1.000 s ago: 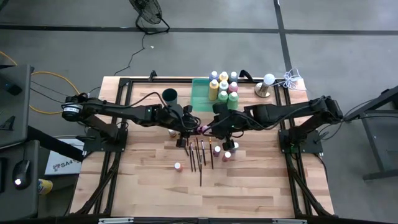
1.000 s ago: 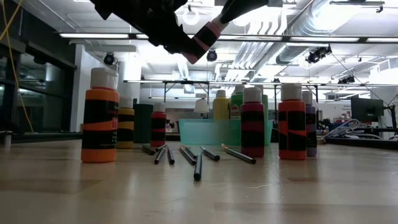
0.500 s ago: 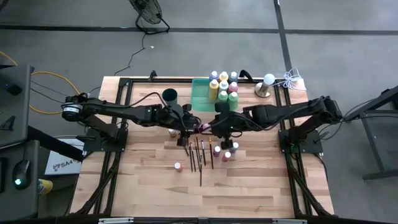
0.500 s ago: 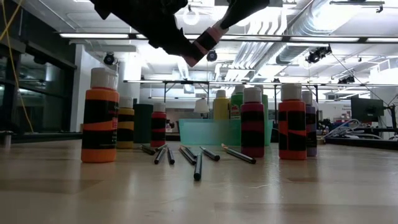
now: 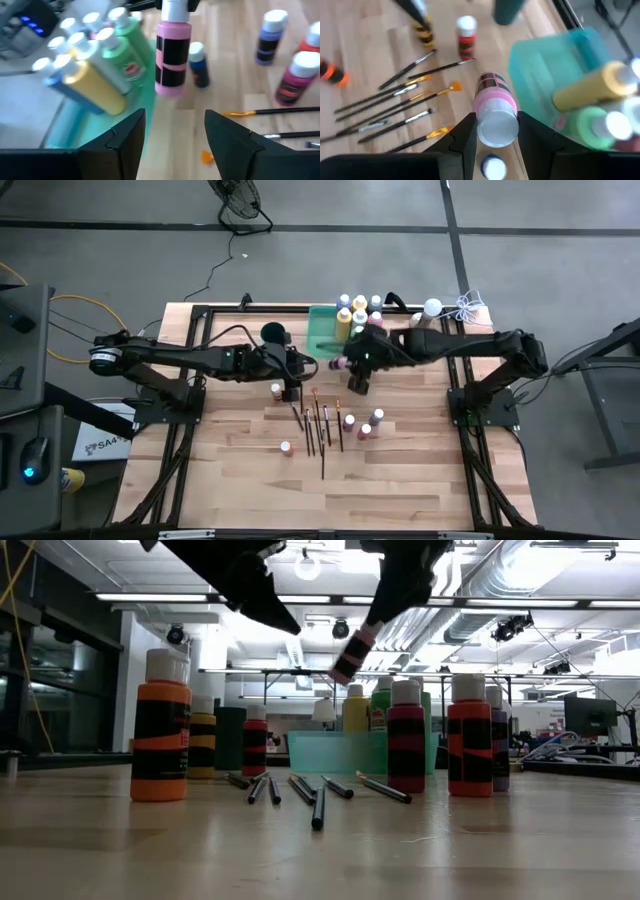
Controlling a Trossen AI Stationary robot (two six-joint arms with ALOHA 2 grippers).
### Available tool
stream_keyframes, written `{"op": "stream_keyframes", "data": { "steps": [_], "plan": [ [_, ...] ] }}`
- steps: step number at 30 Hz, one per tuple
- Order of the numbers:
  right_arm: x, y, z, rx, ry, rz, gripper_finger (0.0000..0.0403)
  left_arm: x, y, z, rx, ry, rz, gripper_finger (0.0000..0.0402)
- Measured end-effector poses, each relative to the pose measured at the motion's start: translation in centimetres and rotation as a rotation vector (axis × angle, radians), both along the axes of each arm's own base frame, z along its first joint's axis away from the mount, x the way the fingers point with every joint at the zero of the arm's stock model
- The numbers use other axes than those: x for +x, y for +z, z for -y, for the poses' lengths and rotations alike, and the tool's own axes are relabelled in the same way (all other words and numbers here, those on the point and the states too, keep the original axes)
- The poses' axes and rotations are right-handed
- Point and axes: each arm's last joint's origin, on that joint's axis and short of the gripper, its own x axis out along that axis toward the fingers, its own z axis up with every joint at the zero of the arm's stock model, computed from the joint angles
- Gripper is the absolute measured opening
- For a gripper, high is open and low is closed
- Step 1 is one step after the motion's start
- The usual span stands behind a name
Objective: Pick & Place Paint Supplies
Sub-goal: Put the small light pink paint bottle into the green bin
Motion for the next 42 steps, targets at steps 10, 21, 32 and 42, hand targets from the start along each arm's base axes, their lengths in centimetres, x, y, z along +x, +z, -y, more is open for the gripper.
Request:
{"op": "stream_keyframes", "data": {
  "steps": [10, 21, 32, 42],
  "plan": [
    [-0.5, 2.7, 4.9, 0.11, -0.102, 0.098, 0.0112, -1.3, 0.9, -0.1, 0.011, 0.061, -0.001, 0.0198],
    [2.9, 4.2, 7.0, 0.151, -0.131, -0.159, 0.0111, -1.7, 0.5, -0.2, 0.005, 0.106, -0.051, 0.0198],
    [5.3, 1.0, 11.5, 0.188, -0.216, -0.264, 0.0111, -3.5, -1.0, -0.5, 0.012, 0.307, -0.222, 0.0198],
    [5.2, -0.1, 13.3, 0.238, -0.265, -0.275, 0.0113, -3.9, -1.3, -0.6, 0.033, 0.364, -0.253, 0.0198]
  ]
}}
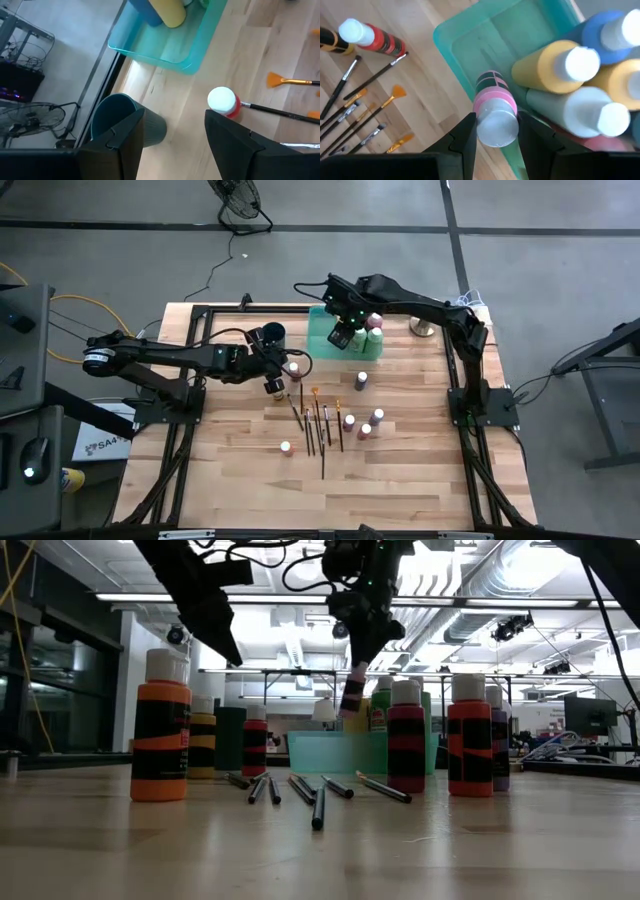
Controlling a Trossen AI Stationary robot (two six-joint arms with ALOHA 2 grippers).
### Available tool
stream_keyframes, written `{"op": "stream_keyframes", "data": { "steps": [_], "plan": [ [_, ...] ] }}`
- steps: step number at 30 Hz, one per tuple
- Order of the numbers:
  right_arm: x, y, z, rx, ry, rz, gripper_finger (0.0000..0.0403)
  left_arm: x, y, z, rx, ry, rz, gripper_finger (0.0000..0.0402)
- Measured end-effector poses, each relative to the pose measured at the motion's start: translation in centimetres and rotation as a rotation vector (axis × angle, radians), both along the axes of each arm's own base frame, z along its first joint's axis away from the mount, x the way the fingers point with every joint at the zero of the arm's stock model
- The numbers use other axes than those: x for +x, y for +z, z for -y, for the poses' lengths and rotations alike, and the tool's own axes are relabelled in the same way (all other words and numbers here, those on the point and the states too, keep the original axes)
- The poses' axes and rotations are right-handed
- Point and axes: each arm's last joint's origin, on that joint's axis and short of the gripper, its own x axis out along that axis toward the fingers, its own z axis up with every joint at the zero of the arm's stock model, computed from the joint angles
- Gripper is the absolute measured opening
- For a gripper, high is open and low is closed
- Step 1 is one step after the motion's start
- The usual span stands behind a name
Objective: Pick & Place Paint Supplies
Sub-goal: Put the small light pink paint bottle into the green bin
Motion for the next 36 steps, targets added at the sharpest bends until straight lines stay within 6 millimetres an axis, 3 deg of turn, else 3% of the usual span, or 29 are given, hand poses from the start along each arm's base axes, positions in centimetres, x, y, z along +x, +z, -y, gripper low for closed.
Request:
{"op": "stream_keyframes", "data": {
  "steps": [19, 36],
  "plan": [
    [0.6, -2.9, 2.3, 0.02, 0.031, -0.074, 0.0115, -0.2, -0.2, 0.0, -0.024, 0.011, -0.017, 0.0198],
    [1.1, -5.2, 3.1, 0.025, -0.039, -0.145, 0.0117, -0.3, -0.3, 0.0, -0.033, 0.023, -0.017, 0.0198]
  ]
}}
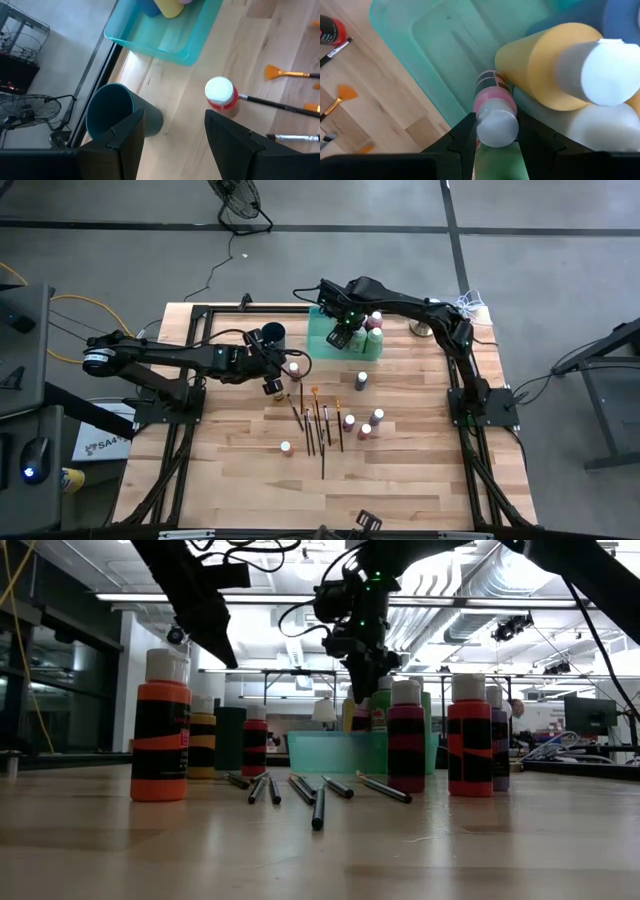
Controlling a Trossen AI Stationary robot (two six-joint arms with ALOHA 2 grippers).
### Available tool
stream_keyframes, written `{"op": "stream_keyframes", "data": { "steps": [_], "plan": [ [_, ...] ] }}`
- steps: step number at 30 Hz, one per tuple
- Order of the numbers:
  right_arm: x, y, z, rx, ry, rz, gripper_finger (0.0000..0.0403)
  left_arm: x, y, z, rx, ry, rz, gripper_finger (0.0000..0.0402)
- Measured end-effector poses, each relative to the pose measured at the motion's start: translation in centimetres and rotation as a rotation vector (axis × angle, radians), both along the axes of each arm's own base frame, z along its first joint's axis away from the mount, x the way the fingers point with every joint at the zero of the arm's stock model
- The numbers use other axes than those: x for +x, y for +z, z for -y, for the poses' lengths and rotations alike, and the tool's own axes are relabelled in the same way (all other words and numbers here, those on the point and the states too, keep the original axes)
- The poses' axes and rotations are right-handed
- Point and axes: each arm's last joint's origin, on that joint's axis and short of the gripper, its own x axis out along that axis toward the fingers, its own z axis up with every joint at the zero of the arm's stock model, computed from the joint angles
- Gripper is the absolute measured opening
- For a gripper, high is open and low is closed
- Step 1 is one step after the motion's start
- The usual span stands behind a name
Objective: Pick & Place Paint Supplies
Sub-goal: Put the small light pink paint bottle into the green bin, then put the small yellow paint bottle into the green bin
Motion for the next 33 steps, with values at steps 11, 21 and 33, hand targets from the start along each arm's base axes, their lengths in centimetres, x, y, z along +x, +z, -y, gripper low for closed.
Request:
{"op": "stream_keyframes", "data": {
  "steps": [11, 21, 33],
  "plan": [
    [0.01, -0.14, 0.04, 0.022, 0.006, 0.005, 0.0119, -0.06, -0.05, 0.01, -0.006, 0.004, -0.004, 0.0198],
    [-0.01, -0.14, 0.01, 0.024, 0.01, 0.002, 0.0137, -0.06, -0.05, 0.01, -0.006, 0.004, -0.004, 0.0198],
    [-0.01, -0.14, 0.01, 0.024, 0.014, 0.001, 0.0139, -0.05, -0.04, 0.01, -0.006, 0.004, -0.002, 0.0198]
  ]
}}
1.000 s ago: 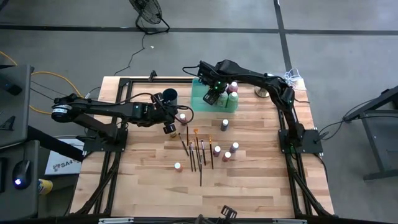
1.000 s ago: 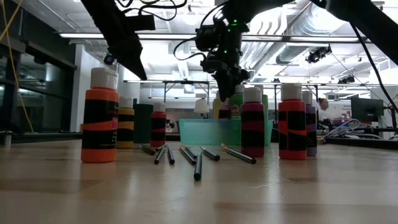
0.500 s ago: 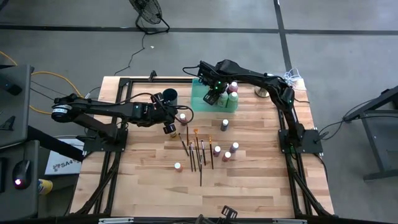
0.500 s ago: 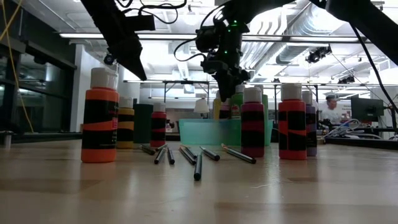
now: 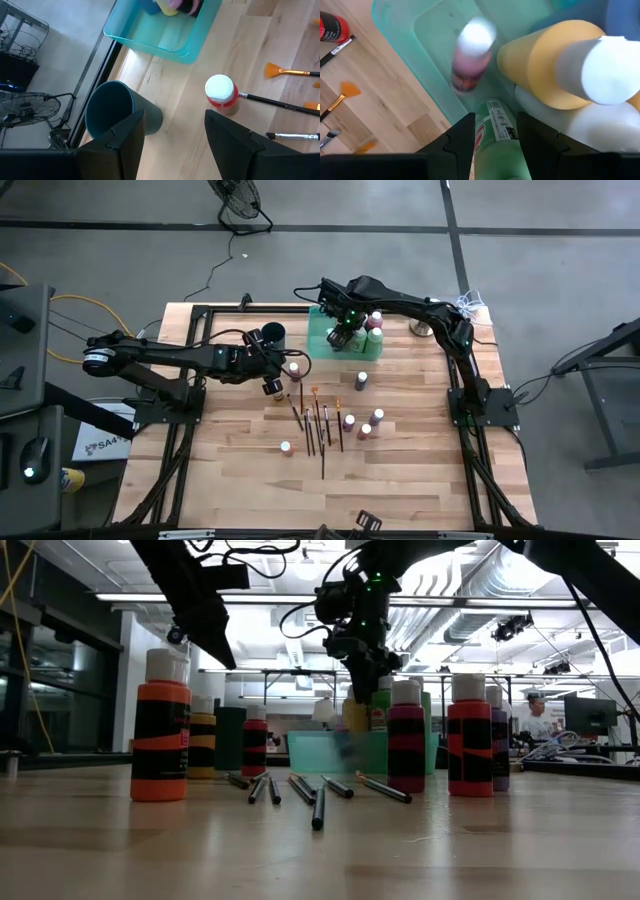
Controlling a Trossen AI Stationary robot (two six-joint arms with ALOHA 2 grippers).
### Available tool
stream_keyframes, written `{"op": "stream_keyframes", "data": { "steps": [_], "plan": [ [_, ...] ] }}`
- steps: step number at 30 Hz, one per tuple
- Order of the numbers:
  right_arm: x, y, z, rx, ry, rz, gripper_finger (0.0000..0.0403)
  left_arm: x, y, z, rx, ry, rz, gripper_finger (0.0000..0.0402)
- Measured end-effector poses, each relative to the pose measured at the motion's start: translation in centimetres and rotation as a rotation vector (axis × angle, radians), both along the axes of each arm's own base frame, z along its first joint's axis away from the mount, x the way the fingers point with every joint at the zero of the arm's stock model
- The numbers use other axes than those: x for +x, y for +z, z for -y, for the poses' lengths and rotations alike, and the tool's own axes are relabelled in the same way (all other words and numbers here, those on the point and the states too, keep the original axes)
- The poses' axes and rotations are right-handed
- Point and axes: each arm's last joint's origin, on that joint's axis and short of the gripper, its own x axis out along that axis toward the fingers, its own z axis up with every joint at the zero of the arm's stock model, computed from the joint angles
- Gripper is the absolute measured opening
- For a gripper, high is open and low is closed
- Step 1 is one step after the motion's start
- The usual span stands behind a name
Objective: Pick & Place Paint Supplies
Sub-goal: Put the small yellow paint bottle into the green bin
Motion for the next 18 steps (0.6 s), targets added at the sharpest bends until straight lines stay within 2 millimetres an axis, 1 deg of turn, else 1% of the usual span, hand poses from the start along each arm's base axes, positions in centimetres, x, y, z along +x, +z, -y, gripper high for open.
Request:
{"op": "stream_keyframes", "data": {
  "steps": [6, 10, 13, 18],
  "plan": [
    [0.0, 0.1, 0.0, -0.005, 0.018, 0.0, 0.0135, 0.0, 0.0, 0.0, 0.0, 0.0, 0.0, 0.0198],
    [-0.2, 0.7, -0.1, -0.013, 0.022, 0.012, 0.0127, 0.0, 0.0, 0.0, 0.0, 0.001, -0.001, 0.0198],
    [-0.4, 1.1, -0.4, -0.017, 0.025, 0.016, 0.012, 0.0, 0.0, 0.0, -0.005, 0.007, 0.005, 0.0198],
    [-0.8, 2.5, -1.3, -0.025, 0.04, 0.034, 0.0111, -0.2, -0.2, 0.0, -0.019, 0.026, -0.005, 0.0198]
  ]
}}
